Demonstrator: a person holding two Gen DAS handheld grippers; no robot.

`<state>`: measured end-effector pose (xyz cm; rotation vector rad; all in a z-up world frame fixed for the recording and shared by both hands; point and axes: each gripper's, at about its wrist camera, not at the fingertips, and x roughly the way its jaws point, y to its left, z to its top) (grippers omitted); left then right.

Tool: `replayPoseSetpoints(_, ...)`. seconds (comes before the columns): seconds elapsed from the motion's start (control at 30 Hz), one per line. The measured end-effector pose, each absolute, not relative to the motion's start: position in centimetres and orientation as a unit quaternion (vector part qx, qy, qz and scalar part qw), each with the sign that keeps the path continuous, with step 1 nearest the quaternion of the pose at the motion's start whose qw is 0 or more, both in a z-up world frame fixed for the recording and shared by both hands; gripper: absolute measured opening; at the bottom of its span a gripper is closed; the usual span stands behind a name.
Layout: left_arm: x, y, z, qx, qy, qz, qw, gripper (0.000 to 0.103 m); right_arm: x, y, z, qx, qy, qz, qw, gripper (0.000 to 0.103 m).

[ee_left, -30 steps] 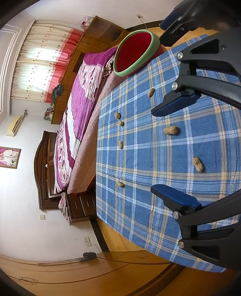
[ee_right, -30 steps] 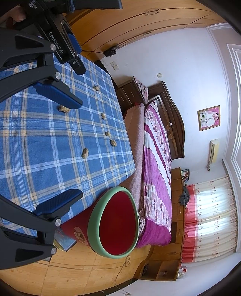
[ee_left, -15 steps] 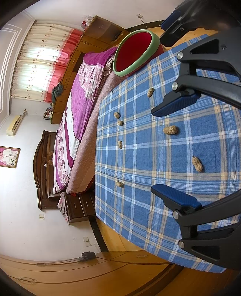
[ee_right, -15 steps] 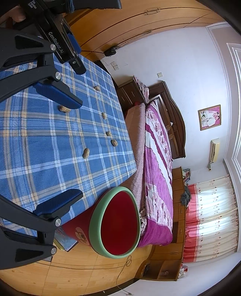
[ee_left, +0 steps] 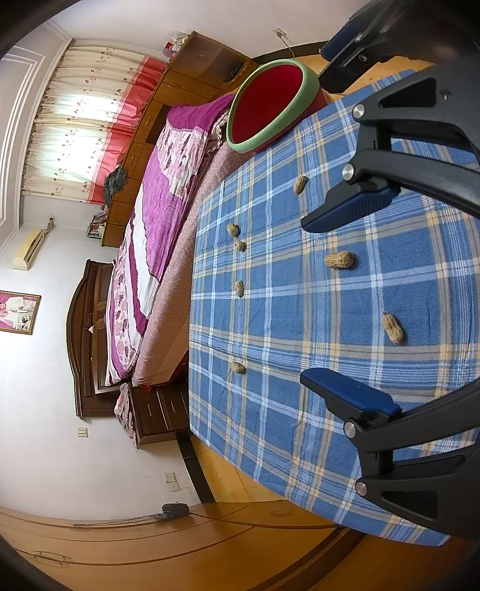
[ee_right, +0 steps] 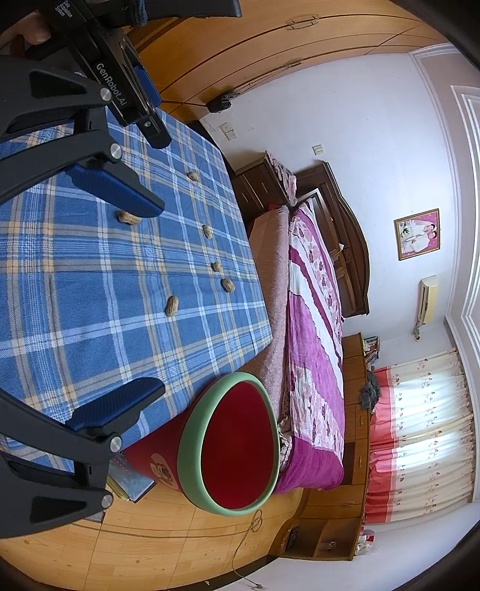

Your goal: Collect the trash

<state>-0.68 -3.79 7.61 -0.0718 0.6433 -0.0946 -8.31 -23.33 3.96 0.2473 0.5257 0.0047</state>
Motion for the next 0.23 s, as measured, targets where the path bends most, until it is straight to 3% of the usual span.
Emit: replayPoseSetpoints(0.23, -0.74, -3.82, 7.36, -0.035, 0.319, -0.048, 0.946, 0.075, -8.30, -23.31, 3.67, 0.122, 0.260, 0.002, 0.958, 0.090)
